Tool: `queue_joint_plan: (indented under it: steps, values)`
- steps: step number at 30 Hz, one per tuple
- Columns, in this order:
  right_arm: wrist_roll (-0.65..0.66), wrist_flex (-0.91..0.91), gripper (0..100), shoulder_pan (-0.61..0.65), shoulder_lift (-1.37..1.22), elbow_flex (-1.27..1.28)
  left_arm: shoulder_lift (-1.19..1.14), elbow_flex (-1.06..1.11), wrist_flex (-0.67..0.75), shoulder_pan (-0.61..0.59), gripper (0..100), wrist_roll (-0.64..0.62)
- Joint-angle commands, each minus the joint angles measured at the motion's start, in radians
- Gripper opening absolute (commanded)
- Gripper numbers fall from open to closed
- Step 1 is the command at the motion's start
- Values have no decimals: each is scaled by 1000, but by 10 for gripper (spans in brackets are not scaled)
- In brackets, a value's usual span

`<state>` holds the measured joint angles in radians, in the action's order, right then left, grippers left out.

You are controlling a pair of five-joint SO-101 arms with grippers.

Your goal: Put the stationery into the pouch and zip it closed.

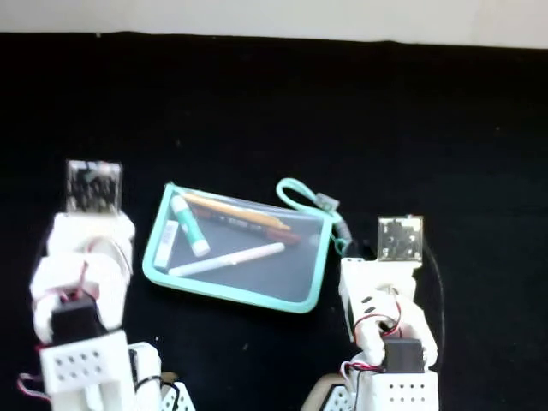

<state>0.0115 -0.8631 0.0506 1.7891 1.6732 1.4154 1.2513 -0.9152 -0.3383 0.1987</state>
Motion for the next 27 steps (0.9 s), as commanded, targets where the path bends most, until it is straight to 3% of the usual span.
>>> queue_joint_plan:
  steps: [1,4,11,21,27]
  values:
    - [5,4,59,-12,1,108,248,186,38,-5,9,0]
    - [3,-104,59,-7,1,108,433,303,18,-7,8,0]
    - [3,-375,59,-10,1,113,375,325,-180,-7,8,0]
    - [9,-367,59,-10,1,117,400,361,-436,-7,8,-2]
    - [9,-367,59,-10,1,117,400,444,-417,-139,9,-5]
